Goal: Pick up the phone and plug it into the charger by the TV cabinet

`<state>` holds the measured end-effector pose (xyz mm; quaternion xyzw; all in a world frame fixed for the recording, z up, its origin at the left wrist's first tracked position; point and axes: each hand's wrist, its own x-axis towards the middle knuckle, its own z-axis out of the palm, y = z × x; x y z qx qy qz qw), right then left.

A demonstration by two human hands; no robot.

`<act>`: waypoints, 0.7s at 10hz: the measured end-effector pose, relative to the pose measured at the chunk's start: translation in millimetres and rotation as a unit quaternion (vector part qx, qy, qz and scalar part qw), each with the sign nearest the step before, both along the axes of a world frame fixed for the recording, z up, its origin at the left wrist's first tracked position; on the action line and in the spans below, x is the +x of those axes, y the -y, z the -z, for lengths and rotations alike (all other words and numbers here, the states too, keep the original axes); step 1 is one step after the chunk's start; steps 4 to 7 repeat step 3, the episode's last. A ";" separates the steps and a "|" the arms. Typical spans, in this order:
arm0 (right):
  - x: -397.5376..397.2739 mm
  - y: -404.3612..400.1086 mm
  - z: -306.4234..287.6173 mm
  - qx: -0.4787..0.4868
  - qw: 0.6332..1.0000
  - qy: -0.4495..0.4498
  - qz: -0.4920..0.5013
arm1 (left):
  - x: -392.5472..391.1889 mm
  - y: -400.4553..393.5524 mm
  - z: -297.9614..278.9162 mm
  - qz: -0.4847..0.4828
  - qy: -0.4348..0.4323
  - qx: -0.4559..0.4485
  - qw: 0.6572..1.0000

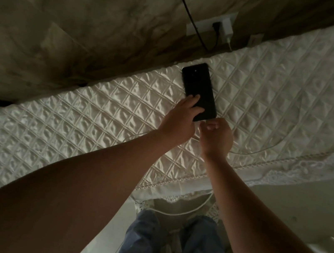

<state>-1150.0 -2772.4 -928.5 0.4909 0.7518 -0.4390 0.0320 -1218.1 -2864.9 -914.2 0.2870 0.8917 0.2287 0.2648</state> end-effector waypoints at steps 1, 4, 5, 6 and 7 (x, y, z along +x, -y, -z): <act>-0.6 -2.7 -10.6 -0.062 0.997 -0.010 0.033 | 0.8 -6.2 -9.5 -0.060 0.083 0.012 0.995; 3.4 -2.7 -41.5 -0.110 0.990 -0.055 0.068 | 3.7 -2.8 -50.1 -0.350 0.192 0.143 0.906; 3.4 -2.7 -41.5 -0.110 0.990 -0.055 0.068 | 3.7 -2.8 -50.1 -0.350 0.192 0.143 0.906; 3.4 -2.7 -41.5 -0.110 0.990 -0.055 0.068 | 3.7 -2.8 -50.1 -0.350 0.192 0.143 0.906; 3.4 -2.7 -41.5 -0.110 0.990 -0.055 0.068 | 3.7 -2.8 -50.1 -0.350 0.192 0.143 0.906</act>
